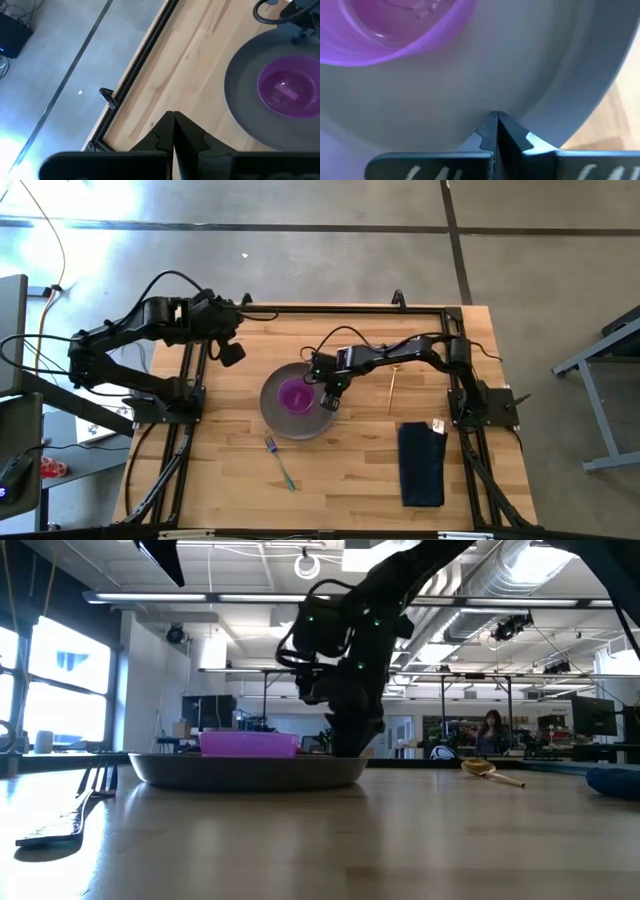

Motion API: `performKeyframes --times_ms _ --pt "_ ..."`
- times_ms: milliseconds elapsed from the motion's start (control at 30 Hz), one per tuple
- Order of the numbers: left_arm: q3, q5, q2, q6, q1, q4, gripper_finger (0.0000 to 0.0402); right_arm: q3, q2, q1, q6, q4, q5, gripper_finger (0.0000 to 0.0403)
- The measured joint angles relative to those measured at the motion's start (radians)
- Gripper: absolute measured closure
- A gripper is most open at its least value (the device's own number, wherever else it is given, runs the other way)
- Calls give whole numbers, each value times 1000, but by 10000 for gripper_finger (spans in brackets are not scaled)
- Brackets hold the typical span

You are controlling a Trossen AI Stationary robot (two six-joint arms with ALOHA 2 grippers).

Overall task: Set table place
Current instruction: Move the gray plate to the center of the table, then put the fork to the left of the gray plate

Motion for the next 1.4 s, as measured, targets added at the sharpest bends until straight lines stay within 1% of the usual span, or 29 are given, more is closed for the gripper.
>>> performKeyframes --times_ms 133,233,400,567,700,800,900,967,1100,1167,1233,1333,1400 --pt "0 0 0 1 0 0 401 0 -1 -7 -22 -21 27 403" --pt "0 0 0 2 0 -1 401 0 -4 -24 -43 -61 40 403" --pt "0 0 0 4 0 -2 401 1 -7 -47 -92 -141 93 403" --pt "0 0 0 4 0 -2 401 2 -8 -69 -129 -192 109 403" --pt "0 0 0 5 0 -3 401 2 -8 -87 -163 -249 157 403" --pt "0 0 0 12 0 -3 401 2 -8 -100 -175 -273 161 403" --pt "0 0 0 12 0 -3 401 -2 -23 -101 -177 -274 144 403" --pt "0 0 0 8 0 -3 401 -5 -56 -100 -168 -285 138 403" --pt "-6 2 2 -20 -4 -1 401 -1 -200 -100 -114 -305 130 403" --pt "-34 2 5 -58 -34 1 402 -2 -272 -104 -97 -315 137 403" --pt "-80 10 6 -109 -70 8 402 -2 -354 -111 -81 -316 142 403" --pt "-178 81 6 -179 -135 59 402 -1 -460 -127 -55 -319 147 403" --pt "-260 128 6 -223 -187 132 402 -2 -518 -138 -45 -319 147 403"
